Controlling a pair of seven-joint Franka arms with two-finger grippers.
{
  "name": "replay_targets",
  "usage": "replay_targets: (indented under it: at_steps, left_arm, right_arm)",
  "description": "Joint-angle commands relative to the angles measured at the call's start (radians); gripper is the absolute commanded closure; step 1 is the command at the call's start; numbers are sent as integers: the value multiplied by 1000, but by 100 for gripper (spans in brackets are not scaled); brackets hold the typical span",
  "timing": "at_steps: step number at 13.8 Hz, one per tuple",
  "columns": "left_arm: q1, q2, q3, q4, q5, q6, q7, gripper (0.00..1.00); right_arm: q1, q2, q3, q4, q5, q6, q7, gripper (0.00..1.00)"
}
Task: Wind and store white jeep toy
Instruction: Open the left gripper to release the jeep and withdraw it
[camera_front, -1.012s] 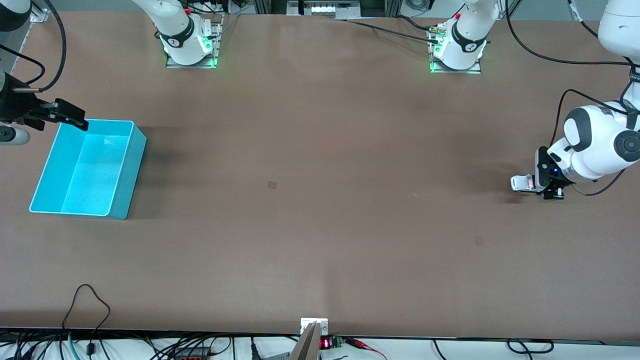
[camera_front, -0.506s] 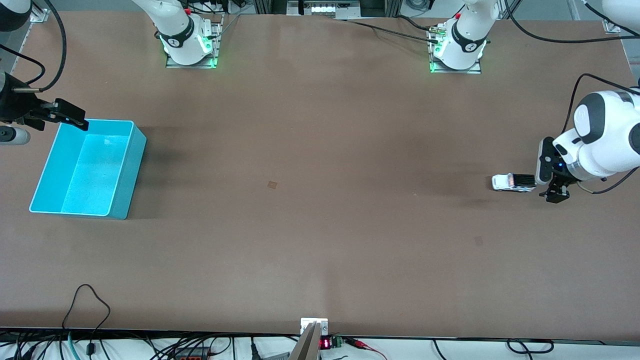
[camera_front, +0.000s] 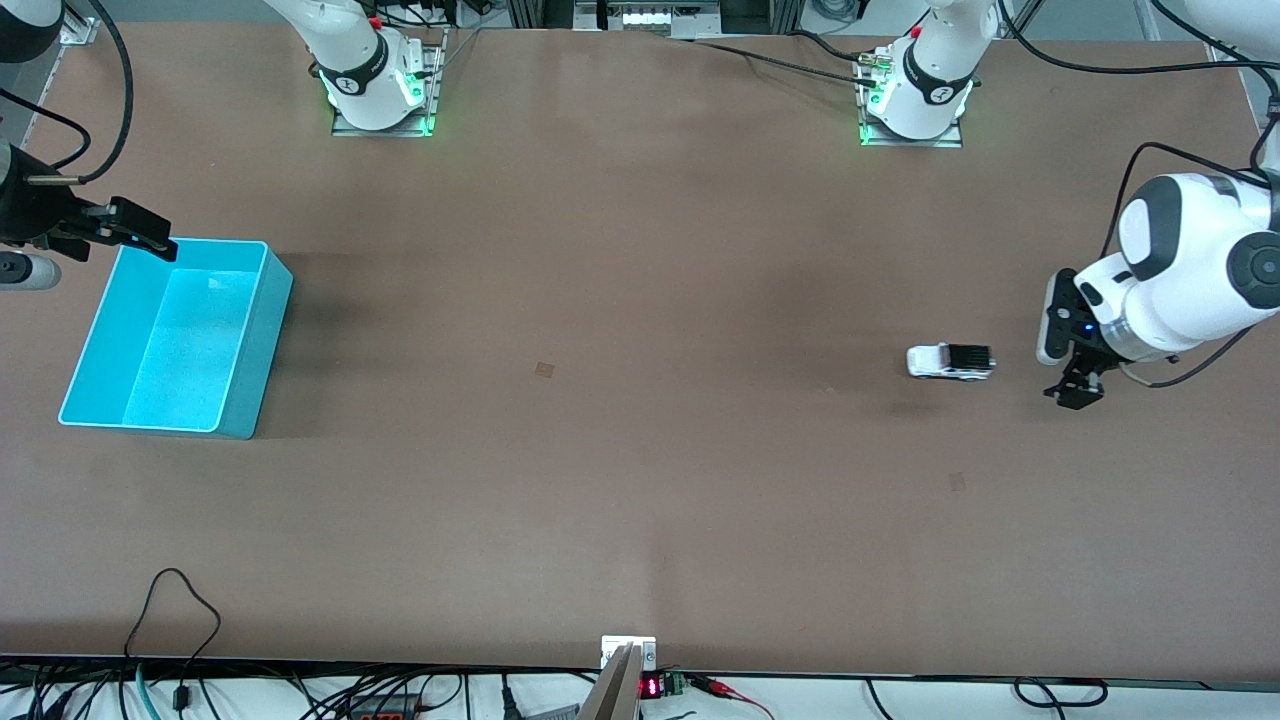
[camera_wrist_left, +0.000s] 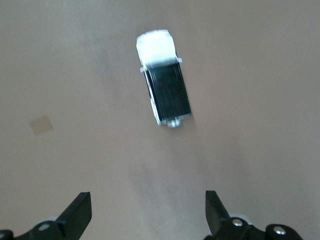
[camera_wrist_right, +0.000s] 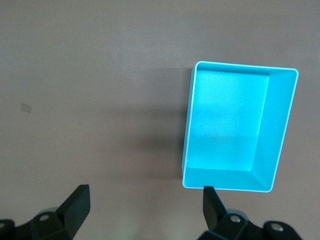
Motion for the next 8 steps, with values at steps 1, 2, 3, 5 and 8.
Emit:
replay_targets:
  at_steps: [1,2,3,5,8]
  left_arm:
    - [-40,-21,1,-9,-17,-12,-34,0]
    - [-56,-21,1,-9,-17,-12,-63,0]
    - [-68,-23,1,-9,-17,-13,-97,0]
    - [-108,-26,1,3,-32,-12,-178,0]
    - [-160,-23,1,22,-133,-3,-360,0]
  right_arm:
    - [-2,-5,3,0,11,-8,10,0]
    - [-2,-5,3,0,11,-9,10,0]
    - [-2,-5,3,0,11,-8,10,0]
    - [-2,-5,3,0,11,-8,10,0]
    - [-2,-5,3,0,11,-8,10,0]
